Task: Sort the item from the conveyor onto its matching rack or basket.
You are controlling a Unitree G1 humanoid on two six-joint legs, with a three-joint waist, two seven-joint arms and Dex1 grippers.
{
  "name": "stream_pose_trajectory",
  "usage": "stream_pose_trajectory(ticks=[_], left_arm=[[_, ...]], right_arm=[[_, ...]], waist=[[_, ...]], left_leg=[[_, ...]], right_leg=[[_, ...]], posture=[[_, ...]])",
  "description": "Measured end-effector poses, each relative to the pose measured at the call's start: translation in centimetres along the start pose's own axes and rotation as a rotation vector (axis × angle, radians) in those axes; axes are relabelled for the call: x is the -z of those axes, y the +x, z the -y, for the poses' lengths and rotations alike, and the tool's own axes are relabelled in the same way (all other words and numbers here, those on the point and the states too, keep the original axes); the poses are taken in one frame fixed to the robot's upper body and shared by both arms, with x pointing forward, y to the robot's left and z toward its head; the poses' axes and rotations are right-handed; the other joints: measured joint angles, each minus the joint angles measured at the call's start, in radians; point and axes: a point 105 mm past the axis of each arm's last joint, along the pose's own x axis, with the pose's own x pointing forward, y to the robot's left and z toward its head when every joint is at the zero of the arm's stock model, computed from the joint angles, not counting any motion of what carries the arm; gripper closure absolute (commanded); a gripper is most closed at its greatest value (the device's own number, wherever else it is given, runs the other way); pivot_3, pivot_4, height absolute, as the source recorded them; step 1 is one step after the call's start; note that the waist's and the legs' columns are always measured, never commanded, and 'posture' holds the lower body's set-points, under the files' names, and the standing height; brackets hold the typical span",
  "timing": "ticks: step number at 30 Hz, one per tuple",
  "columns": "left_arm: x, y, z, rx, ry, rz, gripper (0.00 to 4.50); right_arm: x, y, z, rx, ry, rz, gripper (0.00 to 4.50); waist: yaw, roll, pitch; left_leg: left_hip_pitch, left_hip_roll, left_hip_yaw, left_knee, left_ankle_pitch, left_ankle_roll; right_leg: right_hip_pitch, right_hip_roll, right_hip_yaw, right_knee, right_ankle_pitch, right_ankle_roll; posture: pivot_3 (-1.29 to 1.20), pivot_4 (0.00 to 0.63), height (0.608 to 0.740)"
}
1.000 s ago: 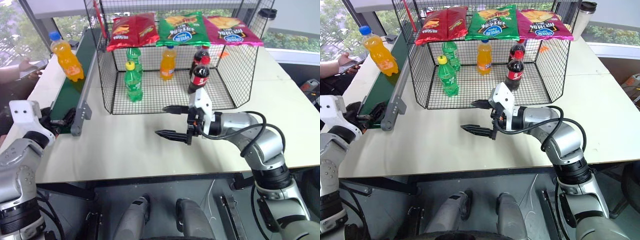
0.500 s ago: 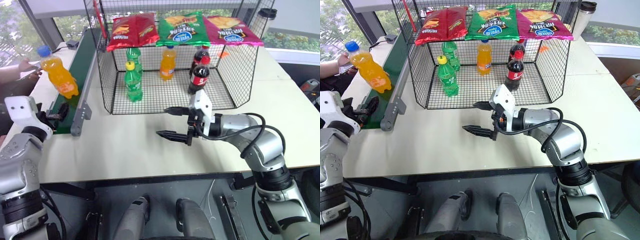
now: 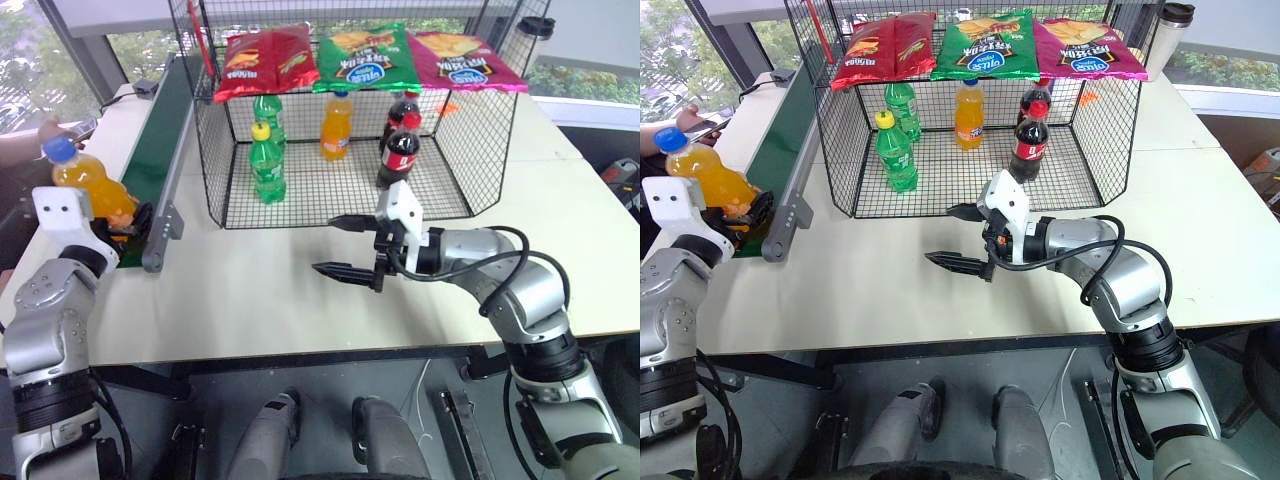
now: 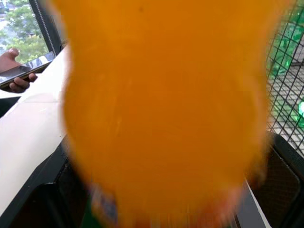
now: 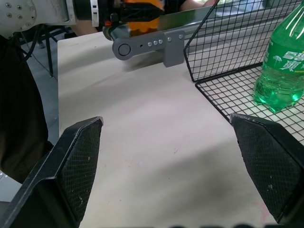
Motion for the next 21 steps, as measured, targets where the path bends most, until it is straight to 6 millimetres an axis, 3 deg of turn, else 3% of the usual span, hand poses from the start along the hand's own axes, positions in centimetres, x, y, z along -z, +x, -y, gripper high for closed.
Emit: stream_pose_trajectory(ticks=[2,7,10,15,17,21], left_arm=[[0.0,0.0,0.5,0.032,-0.018,0.011,1.50],[-0.7,0.0,2.1,0.122,-0.114,0.026,1.50],[-2.3,0.5,3.3,0.188,-0.148,0.050,1.50],[-5.5,-0.1,8.5,0.462,-0.012,0.083,1.50],[-4.8,-0.8,11.3,0.597,0.017,0.053,1.50],[-1.6,-2.0,15.6,0.810,0.060,-0.064,1.50]], right_arm=[[0.0,0.0,0.0,0.001,0.000,0.000,0.00],[0.0,0.0,0.0,0.002,0.000,-0.002,0.00],[0.1,0.0,0.1,0.003,0.002,-0.003,0.00],[0.0,0.0,0.2,0.002,0.002,-0.002,0.00],[0.1,0.1,0.3,0.003,0.002,-0.003,0.00],[-0.1,0.2,0.3,0.003,-0.003,0.001,0.00]], waist=[[0.001,0.000,0.000],[-0.001,0.000,0.000],[-0.002,-0.001,0.001],[-0.003,-0.001,0.001],[-0.003,-0.001,0.001],[-0.004,-0.001,0.001]], left_leg=[[0.000,0.000,0.000,0.000,0.000,0.000],[0.000,0.000,0.000,0.000,0.000,0.000],[0.000,0.000,-0.001,0.000,0.000,0.000],[0.000,0.000,0.001,0.000,0.000,0.000],[0.000,0.000,0.001,0.000,0.000,0.000],[0.000,0.000,0.001,0.000,0.000,0.000]], right_leg=[[0.000,0.000,0.000,0.000,0.000,0.000],[0.000,0.000,0.000,0.000,0.000,0.000],[0.000,0.000,-0.001,0.000,0.000,0.000],[0.000,0.000,0.000,0.000,0.000,0.000],[0.000,0.000,0.000,-0.001,0.000,0.000],[0.000,0.000,0.000,0.000,0.000,0.000]], posture=[[0.00,0.150,0.739],[0.00,0.150,0.739],[0.00,0.150,0.739],[0.00,0.150,0.739],[0.00,0.150,0.739],[0.00,0.150,0.739]])
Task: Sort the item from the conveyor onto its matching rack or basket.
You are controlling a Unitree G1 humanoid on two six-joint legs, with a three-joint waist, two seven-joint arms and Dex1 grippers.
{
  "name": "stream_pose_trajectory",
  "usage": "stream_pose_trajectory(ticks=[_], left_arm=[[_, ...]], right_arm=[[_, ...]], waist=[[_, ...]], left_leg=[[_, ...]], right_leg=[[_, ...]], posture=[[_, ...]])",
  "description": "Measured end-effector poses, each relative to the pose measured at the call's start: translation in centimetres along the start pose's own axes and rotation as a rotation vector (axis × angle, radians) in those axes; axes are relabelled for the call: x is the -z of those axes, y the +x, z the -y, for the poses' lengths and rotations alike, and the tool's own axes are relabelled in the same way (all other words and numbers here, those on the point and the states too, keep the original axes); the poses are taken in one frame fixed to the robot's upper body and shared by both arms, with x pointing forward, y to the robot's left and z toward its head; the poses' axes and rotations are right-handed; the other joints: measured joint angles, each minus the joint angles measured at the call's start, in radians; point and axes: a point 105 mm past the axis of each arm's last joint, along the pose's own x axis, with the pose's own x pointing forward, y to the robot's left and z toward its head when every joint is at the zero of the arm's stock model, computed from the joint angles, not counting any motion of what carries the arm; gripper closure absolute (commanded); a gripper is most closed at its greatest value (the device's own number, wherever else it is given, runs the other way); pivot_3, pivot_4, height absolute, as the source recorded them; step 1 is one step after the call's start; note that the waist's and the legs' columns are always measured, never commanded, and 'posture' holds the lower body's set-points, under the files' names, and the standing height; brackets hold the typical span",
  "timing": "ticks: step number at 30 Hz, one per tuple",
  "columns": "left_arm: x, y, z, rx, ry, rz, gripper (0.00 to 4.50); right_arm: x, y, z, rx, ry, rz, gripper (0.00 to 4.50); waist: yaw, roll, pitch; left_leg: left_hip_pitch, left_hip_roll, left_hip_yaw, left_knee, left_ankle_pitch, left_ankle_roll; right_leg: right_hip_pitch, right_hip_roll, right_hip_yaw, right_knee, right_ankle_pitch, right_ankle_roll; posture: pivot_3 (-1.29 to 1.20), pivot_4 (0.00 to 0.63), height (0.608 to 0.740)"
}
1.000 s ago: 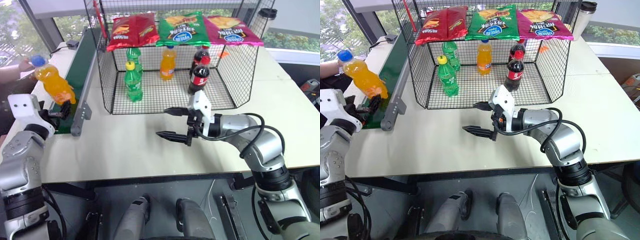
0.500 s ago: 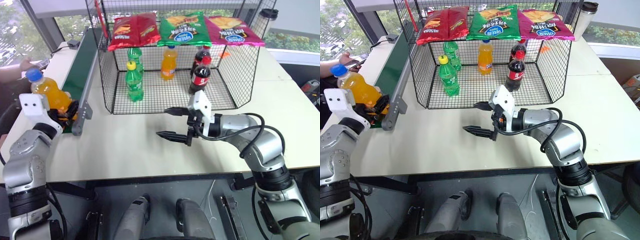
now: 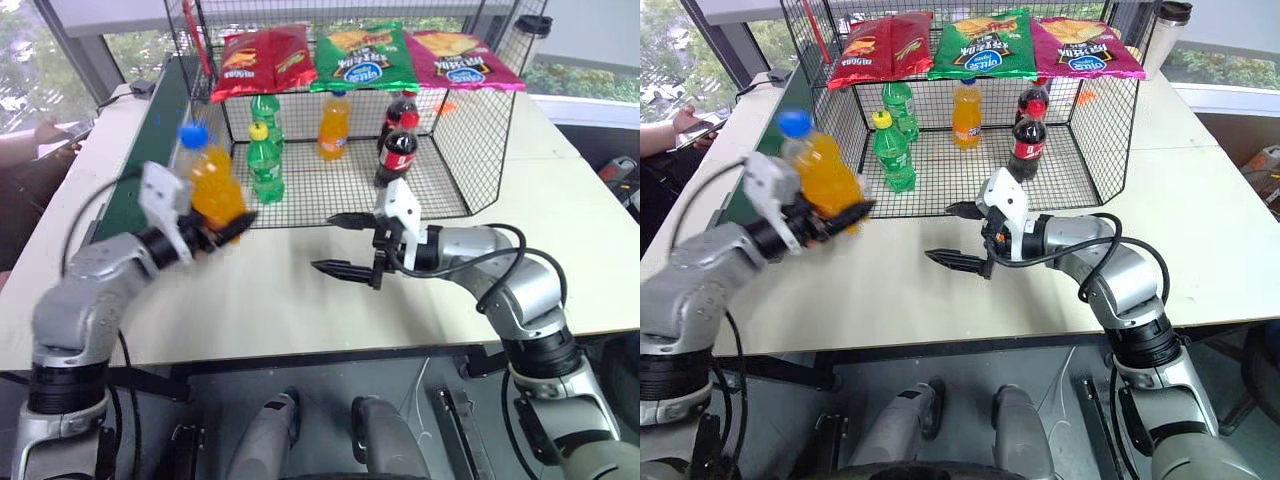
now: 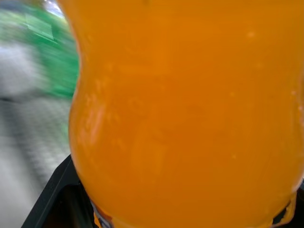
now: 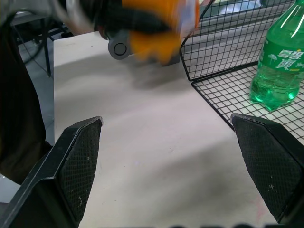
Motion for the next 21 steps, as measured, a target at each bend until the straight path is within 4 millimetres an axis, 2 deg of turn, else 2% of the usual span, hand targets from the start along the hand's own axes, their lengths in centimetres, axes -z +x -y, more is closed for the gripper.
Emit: stream_pose_trajectory(ticks=[2,4,9,15,21], left_arm=[[1.4,1.2,2.2,0.108,0.021,-0.050,1.50],[2.1,2.0,3.4,0.163,0.045,-0.061,1.50],[3.1,3.5,4.2,0.194,0.115,-0.057,1.50],[4.2,4.9,6.1,0.266,0.164,-0.054,1.50],[3.9,5.8,6.9,0.300,0.194,-0.031,1.50]], right_arm=[[-0.1,0.1,0.0,-0.003,-0.002,0.002,0.00],[-0.2,0.2,0.1,-0.004,-0.011,0.001,0.00],[-0.2,0.2,0.1,-0.005,-0.020,-0.004,0.00],[-0.2,0.4,-0.1,-0.008,-0.019,-0.004,0.00],[-0.3,0.8,-0.2,-0.009,-0.015,0.010,0.00]], waist=[[0.001,0.000,0.000],[0.000,0.000,0.000],[0.002,0.000,0.000],[0.002,0.000,0.000],[0.002,0.000,0.000]], left_leg=[[0.000,0.000,0.000,0.000,0.000,0.000],[0.000,0.000,0.000,0.000,0.000,0.000],[0.000,0.000,0.000,0.000,0.000,0.000],[0.000,0.000,0.000,0.000,0.000,0.000],[0.000,0.000,0.000,0.000,0.000,0.000]], right_leg=[[0.000,0.000,0.000,0.000,0.000,0.000],[0.000,0.000,0.000,0.000,0.000,0.000],[0.000,0.000,0.000,0.000,0.000,0.000],[0.000,0.000,0.000,-0.001,0.000,0.000],[0.000,0.000,0.000,-0.001,0.000,0.000]], posture=[[0.00,0.150,0.739],[0.00,0.150,0.739],[0.00,0.150,0.739],[0.00,0.150,0.739],[0.00,0.150,0.739]])
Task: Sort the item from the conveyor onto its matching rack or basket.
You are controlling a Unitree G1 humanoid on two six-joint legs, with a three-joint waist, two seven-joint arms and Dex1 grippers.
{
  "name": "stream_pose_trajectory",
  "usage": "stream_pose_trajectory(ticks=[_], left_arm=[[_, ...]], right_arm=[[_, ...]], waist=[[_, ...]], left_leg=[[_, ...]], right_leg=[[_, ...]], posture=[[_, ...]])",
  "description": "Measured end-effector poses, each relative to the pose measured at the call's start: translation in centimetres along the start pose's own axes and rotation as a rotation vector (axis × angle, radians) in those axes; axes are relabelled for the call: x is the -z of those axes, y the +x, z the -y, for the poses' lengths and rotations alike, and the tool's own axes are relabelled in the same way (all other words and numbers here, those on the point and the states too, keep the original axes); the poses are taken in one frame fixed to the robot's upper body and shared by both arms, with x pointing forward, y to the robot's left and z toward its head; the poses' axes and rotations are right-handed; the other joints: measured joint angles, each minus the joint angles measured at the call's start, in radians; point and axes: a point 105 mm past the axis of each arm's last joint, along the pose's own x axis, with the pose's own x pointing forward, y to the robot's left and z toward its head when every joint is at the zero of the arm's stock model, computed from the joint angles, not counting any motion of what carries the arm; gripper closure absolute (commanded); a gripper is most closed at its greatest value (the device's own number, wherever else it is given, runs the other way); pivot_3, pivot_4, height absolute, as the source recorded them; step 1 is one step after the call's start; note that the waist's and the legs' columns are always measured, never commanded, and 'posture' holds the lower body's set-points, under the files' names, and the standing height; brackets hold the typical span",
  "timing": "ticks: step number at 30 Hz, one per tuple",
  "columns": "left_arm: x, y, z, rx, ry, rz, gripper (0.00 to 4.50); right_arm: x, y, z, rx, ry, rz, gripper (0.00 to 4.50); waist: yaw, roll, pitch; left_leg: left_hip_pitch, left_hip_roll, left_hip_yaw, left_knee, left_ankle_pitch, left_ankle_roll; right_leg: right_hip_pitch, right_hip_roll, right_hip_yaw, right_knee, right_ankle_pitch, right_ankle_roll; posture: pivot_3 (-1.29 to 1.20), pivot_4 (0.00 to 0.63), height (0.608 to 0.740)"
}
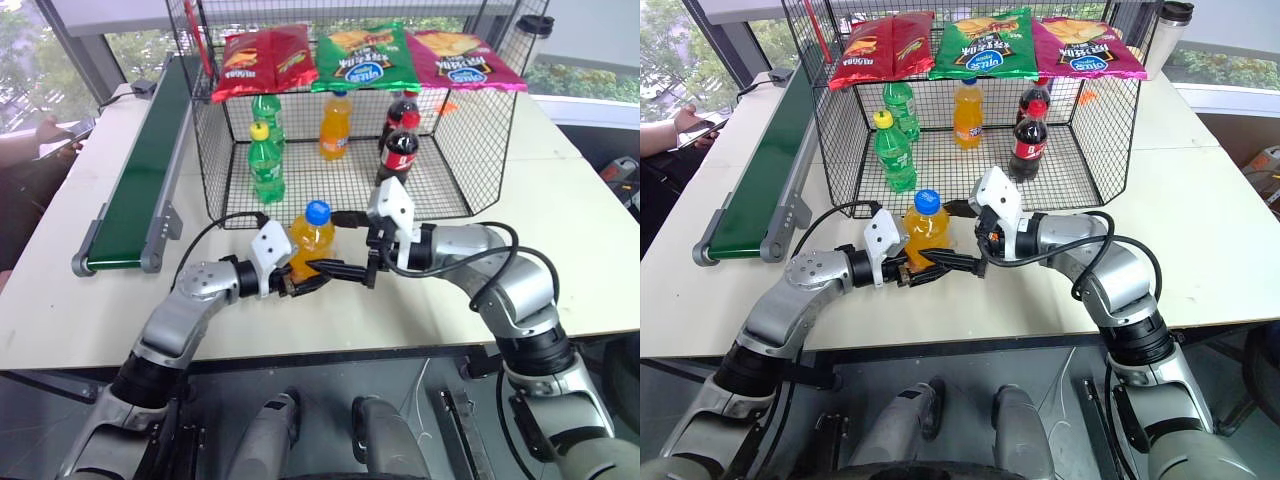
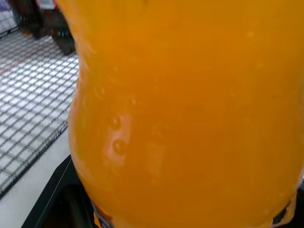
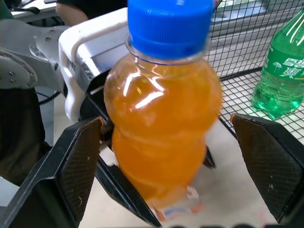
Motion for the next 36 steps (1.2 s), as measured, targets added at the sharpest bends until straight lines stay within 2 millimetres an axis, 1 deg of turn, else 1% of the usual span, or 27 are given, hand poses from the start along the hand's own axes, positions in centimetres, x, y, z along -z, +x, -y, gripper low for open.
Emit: stream_pose_trajectory(ticks=[6,8,9,11,12,19,21,22,28,31,34,36], left_arm=[[0.1,0.6,0.5,0.015,-0.004,0.003,1.50],[0.1,0.8,0.5,0.016,-0.006,0.009,1.50],[0.1,0.8,0.5,0.016,-0.006,0.009,1.50],[0.1,0.8,0.6,0.016,-0.004,0.008,1.50],[0.1,0.8,0.5,0.016,-0.003,0.007,1.50],[0.3,0.7,0.6,0.016,-0.027,-0.014,1.50],[0.3,0.8,0.6,0.017,-0.033,-0.014,0.44],[0.2,0.7,0.6,0.017,-0.038,-0.012,0.03],[0.0,0.5,0.2,0.004,-0.046,-0.004,0.03],[0.2,0.3,-0.1,-0.008,-0.035,-0.023,0.03],[0.4,-0.5,0.1,-0.013,-0.018,-0.050,0.03],[0.6,-1.3,0.1,-0.030,-0.026,-0.064,0.03]], right_arm=[[-0.8,0.4,0.0,-0.005,-0.025,0.022,0.00],[-0.7,0.6,0.2,0.000,-0.023,0.024,0.54],[-0.7,0.7,0.2,-0.002,-0.019,0.029,0.89],[-0.7,0.8,0.1,-0.006,-0.018,0.034,1.82],[-0.7,0.8,0.1,-0.007,-0.017,0.035,1.89],[-0.4,0.9,0.2,-0.007,-0.006,0.029,1.89],[-0.4,0.9,0.3,-0.006,-0.006,0.028,1.89],[-0.3,0.9,0.2,-0.007,-0.009,0.024,1.89],[-0.1,0.8,0.4,0.003,-0.017,0.004,1.89],[-0.1,0.8,0.4,0.005,-0.018,0.003,1.89],[0.1,0.8,0.7,0.029,-0.024,-0.006,1.89],[0.2,0.9,1.5,0.075,-0.031,-0.017,1.89]], waist=[[0.000,0.000,0.000],[0.000,0.000,0.000],[0.000,0.000,0.000],[0.000,0.000,0.000],[0.000,0.000,0.000],[-0.001,0.000,0.000],[-0.001,0.000,0.000],[-0.001,0.000,0.000],[0.000,0.000,0.000],[-0.001,0.000,0.000],[-0.003,0.000,0.000],[-0.004,0.000,0.000]], left_leg=[[0.000,0.000,0.000,0.000,0.000,0.000],[0.000,0.000,0.000,0.000,0.000,0.000],[0.000,0.000,0.000,0.000,0.000,0.000],[0.000,0.000,0.000,0.000,0.000,0.000],[0.000,0.000,0.000,0.000,0.000,0.000],[0.000,0.000,0.000,0.001,0.000,0.000],[0.000,0.000,0.000,0.001,0.000,0.000],[0.001,0.000,0.000,0.001,0.000,0.000],[0.001,0.000,0.000,0.001,0.000,0.000],[0.001,0.000,0.000,0.001,0.000,0.000],[0.001,0.000,0.000,0.001,0.000,0.000],[0.001,0.000,0.000,0.001,0.000,0.000]], right_leg=[[0.000,0.000,0.000,0.000,0.000,0.000],[0.000,0.000,0.000,0.001,0.000,0.000],[0.000,0.000,0.000,0.001,0.000,0.000],[0.000,0.000,0.000,0.001,0.000,0.000],[0.000,0.000,0.000,0.001,0.000,0.000],[0.000,0.001,0.000,0.002,0.000,0.000],[0.000,0.001,0.000,0.002,0.000,0.000],[0.000,0.001,0.000,0.002,0.000,0.000],[0.000,0.001,0.000,0.003,0.000,0.000],[0.000,0.001,0.000,0.003,0.000,0.000],[0.000,0.001,0.000,0.003,0.000,0.000],[-0.001,0.001,0.000,0.004,0.000,0.000]], posture=[[0.00,0.150,0.739],[0.00,0.150,0.739],[0.00,0.150,0.739],[0.00,0.150,0.739],[0.00,0.150,0.739],[0.00,0.150,0.739],[0.00,0.150,0.739],[0.00,0.150,0.739],[0.00,0.150,0.739],[0.00,0.150,0.739],[0.00,0.150,0.739],[0.00,0.150,0.739]])
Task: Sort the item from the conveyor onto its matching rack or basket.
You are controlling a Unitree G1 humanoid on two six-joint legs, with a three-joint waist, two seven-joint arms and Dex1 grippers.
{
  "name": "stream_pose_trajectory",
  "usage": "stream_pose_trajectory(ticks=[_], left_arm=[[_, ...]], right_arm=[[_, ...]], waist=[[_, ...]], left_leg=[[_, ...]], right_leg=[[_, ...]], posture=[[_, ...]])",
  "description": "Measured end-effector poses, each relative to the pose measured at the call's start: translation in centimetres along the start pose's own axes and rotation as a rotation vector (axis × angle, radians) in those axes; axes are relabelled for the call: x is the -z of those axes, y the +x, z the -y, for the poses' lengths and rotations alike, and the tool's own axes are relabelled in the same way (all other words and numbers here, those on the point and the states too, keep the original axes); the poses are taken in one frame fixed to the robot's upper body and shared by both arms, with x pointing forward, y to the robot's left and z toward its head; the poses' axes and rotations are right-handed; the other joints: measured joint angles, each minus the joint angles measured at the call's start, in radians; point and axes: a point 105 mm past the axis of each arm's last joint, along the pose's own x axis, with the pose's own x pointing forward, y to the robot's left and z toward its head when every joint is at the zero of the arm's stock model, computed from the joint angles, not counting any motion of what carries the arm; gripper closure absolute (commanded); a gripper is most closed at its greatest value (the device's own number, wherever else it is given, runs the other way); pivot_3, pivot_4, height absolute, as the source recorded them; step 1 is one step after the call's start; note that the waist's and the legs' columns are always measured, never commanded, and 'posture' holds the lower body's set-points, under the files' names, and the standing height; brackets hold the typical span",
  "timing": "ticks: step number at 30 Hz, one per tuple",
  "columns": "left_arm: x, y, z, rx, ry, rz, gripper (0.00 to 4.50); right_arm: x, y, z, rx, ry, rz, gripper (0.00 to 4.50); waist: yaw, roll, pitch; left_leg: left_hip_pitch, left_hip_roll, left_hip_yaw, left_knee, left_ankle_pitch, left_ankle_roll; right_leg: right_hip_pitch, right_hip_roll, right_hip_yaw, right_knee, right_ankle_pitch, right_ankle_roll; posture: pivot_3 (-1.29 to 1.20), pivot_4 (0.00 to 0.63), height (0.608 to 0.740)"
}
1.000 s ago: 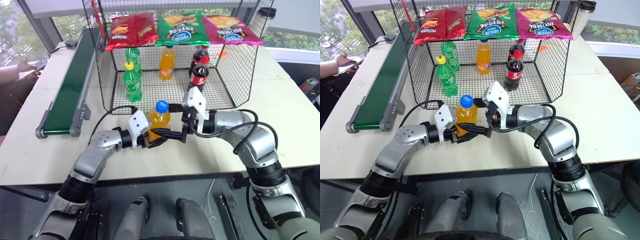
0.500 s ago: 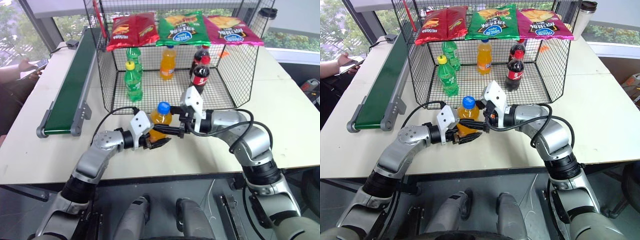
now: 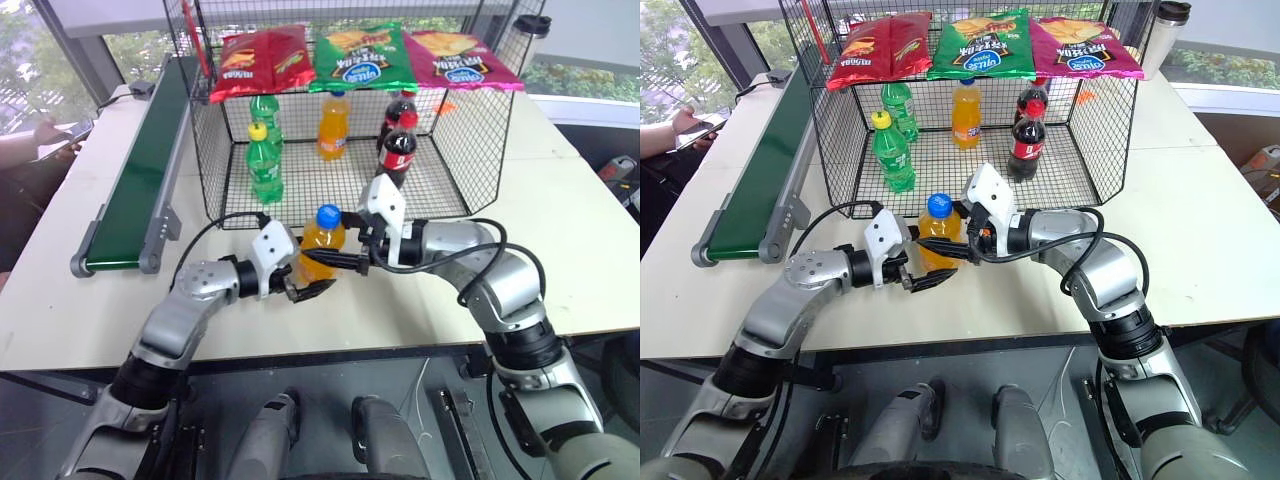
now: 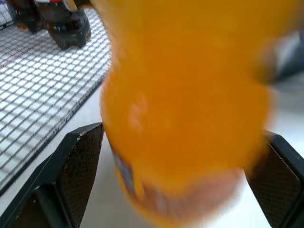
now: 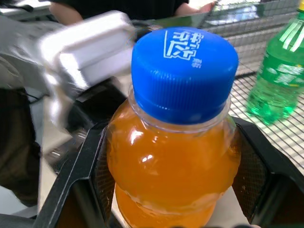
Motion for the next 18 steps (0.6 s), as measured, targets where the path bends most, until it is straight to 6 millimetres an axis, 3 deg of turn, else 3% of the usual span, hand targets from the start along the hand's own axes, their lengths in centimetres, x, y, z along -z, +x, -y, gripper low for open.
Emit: stream_pose_trajectory(ticks=[9,18], left_arm=[[-0.2,-3.8,-2.1,-0.203,-0.094,0.016,0.03],[0.7,-2.1,-3.2,-0.478,-0.131,0.046,0.03]], right_arm=[[0.6,1.9,6.7,0.363,-0.014,0.002,1.89],[0.0,3.8,10.9,0.553,0.012,0.057,1.89]], waist=[[0.002,0.000,0.000],[0.002,0.000,0.000]], left_leg=[[0.000,0.000,0.000,0.000,0.000,0.000],[0.001,0.000,0.000,0.000,0.001,0.000]], right_leg=[[-0.001,0.002,0.000,0.002,0.000,0.000],[-0.001,0.004,0.001,0.003,0.002,0.003]], posture=[[0.00,0.150,0.739],[0.00,0.150,0.739]])
